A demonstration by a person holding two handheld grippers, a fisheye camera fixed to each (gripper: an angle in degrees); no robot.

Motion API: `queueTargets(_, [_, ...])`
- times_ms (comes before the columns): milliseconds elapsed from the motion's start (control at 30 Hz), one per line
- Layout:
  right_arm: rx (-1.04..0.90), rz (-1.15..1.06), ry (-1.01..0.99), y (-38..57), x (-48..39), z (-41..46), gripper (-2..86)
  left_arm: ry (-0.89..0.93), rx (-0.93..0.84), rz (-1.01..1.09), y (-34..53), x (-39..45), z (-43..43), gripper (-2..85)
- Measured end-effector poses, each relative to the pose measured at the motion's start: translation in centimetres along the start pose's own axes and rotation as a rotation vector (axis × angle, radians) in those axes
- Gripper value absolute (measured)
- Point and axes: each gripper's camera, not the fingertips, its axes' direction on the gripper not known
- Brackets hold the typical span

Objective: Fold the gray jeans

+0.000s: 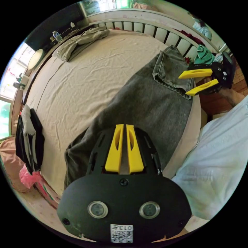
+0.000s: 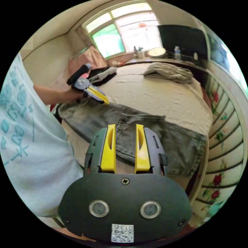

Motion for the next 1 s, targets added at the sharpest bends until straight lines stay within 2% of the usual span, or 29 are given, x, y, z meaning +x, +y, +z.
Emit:
queueTargets(67, [-0.118, -0.085, 0.097, -0.7, -1.9, 3.3, 10.7, -0.029, -0.020, -0.046, 4.7, 1.3, -0.9, 2.4])
queueTargets(133, [-0.149, -0.056, 0.110, -0.7, -1.8, 4.8, 8.3, -0.053, -0.046, -0.060, 7.1, 2.1, -0.9, 2.2])
queueTargets(233, [-0.127, 0.111, 0.047, -0.5, 0.1, 4.9, 4.3, -0.049, 0.048, -0.036, 9.9, 3.1, -2.4, 0.4])
queueTargets(333, [-0.097, 0.281, 0.045, -0.3, 3.0, 3.4, 3.7, -0.069, -0.010, -0.003, 10.7, 4.0, -4.3, -0.2])
queueTargets(500, [0.131, 0.721, 0.072, 4.3, 11.4, -1.9, 3.9, -0.033, 0.015, -0.035, 15.3, 4.1, -7.8, -0.4])
queueTargets(600, [0.167, 0.938, 0.077, 8.6, 15.7, -2.3, 4.9, 0.096, 0.059, -0.109, 18.1, 3.0, -8.9, -0.3])
queueTargets(700, [0.126, 1.041, 0.036, 10.8, 18.0, -1.1, 6.1, 0.182, 0.119, -0.214, 19.9, 1.4, -11.3, -0.1])
queueTargets(800, [0.157, 1.123, 0.102, 11.3, 18.3, -1.9, 6.4, 0.067, 0.208, -0.307, 23.5, 0.6, -15.8, 0.4])
queueTargets(933, [0.215, 1.192, 0.281, 10.2, 16.9, -3.9, 6.4, -0.313, 0.115, -0.708, 34.5, -0.8, -20.2, 4.9])
queueTargets(1000, [0.185, 1.071, 0.271, 6.6, 15.4, -3.2, 6.2, -0.392, 0.077, -0.911, 40.5, -1.3, -21.4, 8.1])
